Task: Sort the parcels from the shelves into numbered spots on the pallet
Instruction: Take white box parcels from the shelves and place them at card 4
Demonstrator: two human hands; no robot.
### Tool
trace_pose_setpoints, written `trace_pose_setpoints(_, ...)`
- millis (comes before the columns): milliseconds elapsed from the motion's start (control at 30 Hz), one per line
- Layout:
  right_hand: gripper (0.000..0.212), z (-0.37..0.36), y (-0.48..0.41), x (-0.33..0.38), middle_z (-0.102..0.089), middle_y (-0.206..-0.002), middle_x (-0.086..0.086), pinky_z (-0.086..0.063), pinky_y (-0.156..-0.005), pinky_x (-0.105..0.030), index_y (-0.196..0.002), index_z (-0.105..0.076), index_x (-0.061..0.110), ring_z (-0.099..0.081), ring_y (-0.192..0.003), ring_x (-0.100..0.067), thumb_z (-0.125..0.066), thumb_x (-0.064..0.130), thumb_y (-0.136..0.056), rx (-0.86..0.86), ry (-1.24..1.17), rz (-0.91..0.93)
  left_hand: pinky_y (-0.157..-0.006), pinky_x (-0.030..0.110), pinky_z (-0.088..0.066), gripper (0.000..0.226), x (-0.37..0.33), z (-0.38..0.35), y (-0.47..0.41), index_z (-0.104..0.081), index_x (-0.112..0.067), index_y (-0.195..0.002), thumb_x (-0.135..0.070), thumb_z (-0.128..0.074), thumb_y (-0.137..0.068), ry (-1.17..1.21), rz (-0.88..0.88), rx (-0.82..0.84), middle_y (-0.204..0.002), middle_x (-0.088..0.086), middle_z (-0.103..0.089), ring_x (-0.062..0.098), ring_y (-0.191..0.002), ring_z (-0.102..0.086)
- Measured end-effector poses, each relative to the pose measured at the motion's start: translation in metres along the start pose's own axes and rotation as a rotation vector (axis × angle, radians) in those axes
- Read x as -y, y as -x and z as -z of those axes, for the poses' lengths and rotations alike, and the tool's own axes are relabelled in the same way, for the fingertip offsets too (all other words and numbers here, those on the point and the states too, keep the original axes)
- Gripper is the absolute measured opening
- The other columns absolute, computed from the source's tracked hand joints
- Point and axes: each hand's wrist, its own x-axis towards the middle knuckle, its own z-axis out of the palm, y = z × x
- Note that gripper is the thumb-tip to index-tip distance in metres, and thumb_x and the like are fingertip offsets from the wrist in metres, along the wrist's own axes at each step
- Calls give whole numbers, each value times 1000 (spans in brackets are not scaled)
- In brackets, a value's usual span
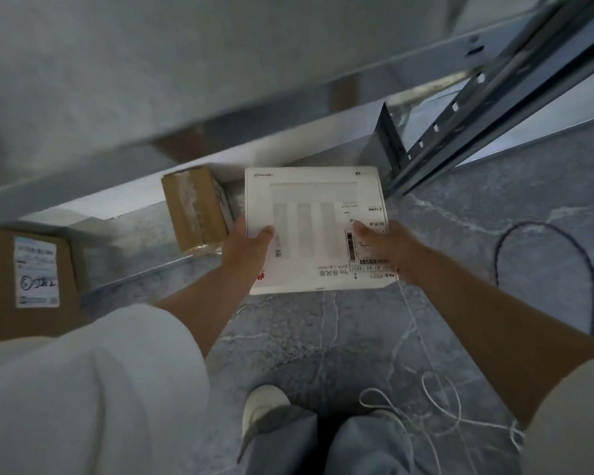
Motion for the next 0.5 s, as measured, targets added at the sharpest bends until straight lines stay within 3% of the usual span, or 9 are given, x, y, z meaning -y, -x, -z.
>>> trace_pose_setpoints(167,60,-4,83,6,-61,-114,-5,-52,-86,-42,-122,-43,15,-61,-104,-27,-76,38,-78,-95,-140,-81,-83,34,-50,43,-33,24,64,-44,-23,-136,-26,-53,-94,-97,13,-17,-113,2,-60,23,-96,-57)
trace_pose_setpoints(267,62,12,130,18,-61,-114,-6,-52,-91,-49,-118,-41,17,-61,-103,-29,-79,40,-75,-108,-135,-78,-62,26,-48,42,-54,40,102,-46,-23,-136,-28,-53,-95,-117,-6,9,-113,3,-61,25,-97,-59)
trace_pose_setpoints(333,58,25,162,25,-61,-110,-6,-53,-88,-48,-116,-40,18,-62,-100,-28,-78,38,-76,-101,-126,-88,-59,23,-45,41,-68,51,133,-50,-21,-134,-27,-56,-94,-96,-19,18,-115,3,-63,26,-100,-61)
trace_pose_setpoints(433,30,46,213,34,-67,-97,-3,-55,-71,-36,-100,-56,16,-65,-84,-20,-75,30,-81,-86,-106,-56,-77,31,-50,40,-87,66,183,-52,-17,-131,-27,-58,-93,-106,-51,38,-117,7,-64,27,-103,-62)
trace_pose_setpoints(500,20,63,246,36,-73,-95,-4,-57,-74,-39,-98,-67,16,-69,-82,-22,-75,26,-82,-53,-70,-30,-69,27,-49,39,-97,74,216,-52,-18,-130,-29,-56,-93,-134,-67,51,-115,6,-64,25,-100,-61)
